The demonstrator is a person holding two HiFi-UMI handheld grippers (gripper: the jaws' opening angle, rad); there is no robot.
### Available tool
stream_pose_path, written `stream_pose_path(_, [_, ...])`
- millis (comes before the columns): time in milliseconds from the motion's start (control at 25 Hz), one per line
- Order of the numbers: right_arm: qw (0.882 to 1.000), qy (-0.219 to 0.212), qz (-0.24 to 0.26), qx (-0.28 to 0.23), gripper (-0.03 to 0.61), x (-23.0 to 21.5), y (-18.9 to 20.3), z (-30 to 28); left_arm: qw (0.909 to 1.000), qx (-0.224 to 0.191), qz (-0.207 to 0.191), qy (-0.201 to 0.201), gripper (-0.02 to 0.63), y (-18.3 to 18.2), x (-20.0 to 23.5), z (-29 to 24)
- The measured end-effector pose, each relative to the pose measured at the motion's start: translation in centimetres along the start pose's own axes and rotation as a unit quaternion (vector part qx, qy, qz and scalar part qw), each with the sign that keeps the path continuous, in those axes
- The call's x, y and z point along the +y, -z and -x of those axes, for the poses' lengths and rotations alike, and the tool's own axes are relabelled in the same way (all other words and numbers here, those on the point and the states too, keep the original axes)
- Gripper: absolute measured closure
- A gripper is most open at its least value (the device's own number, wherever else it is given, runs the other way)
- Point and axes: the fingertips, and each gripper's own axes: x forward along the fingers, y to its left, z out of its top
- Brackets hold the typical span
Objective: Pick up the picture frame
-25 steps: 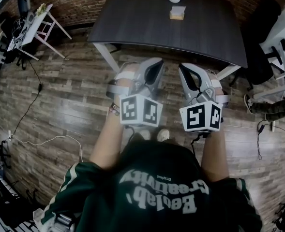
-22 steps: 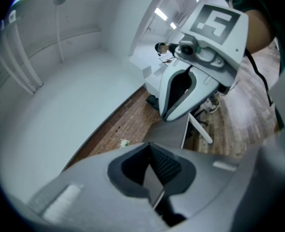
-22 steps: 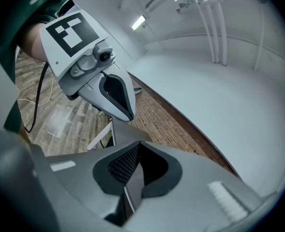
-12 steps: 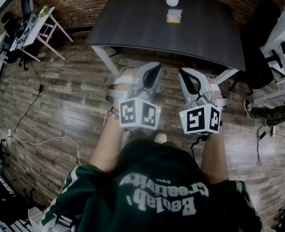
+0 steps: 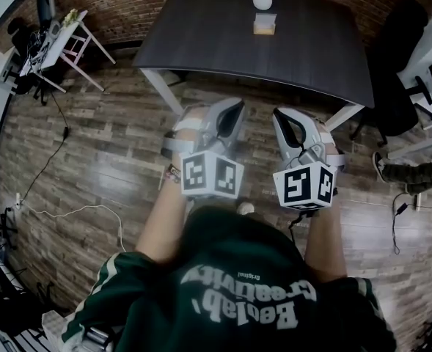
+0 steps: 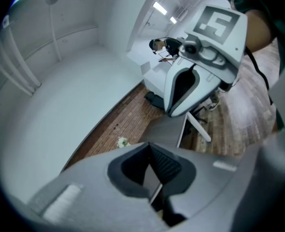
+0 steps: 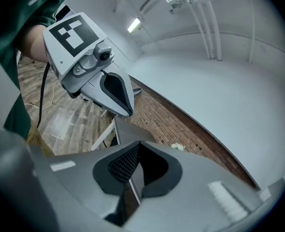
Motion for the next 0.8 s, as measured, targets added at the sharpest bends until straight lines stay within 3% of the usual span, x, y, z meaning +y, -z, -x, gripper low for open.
stream_pose_path(320, [1.0, 0.001, -0.006, 0.003, 0.572, -0.9, 0.9, -2.1, 1.0, -0.002, -0.002, 0.004, 0.612, 0.6, 0.8, -2.2])
stream_pose_path(800, [0.999, -0.002, -0.007, 0.038, 0.574, -3.9, 3.1, -10.7, 0.9999, 0.001, -0.002, 0.01, 0.612, 5.8, 5.4, -9.7])
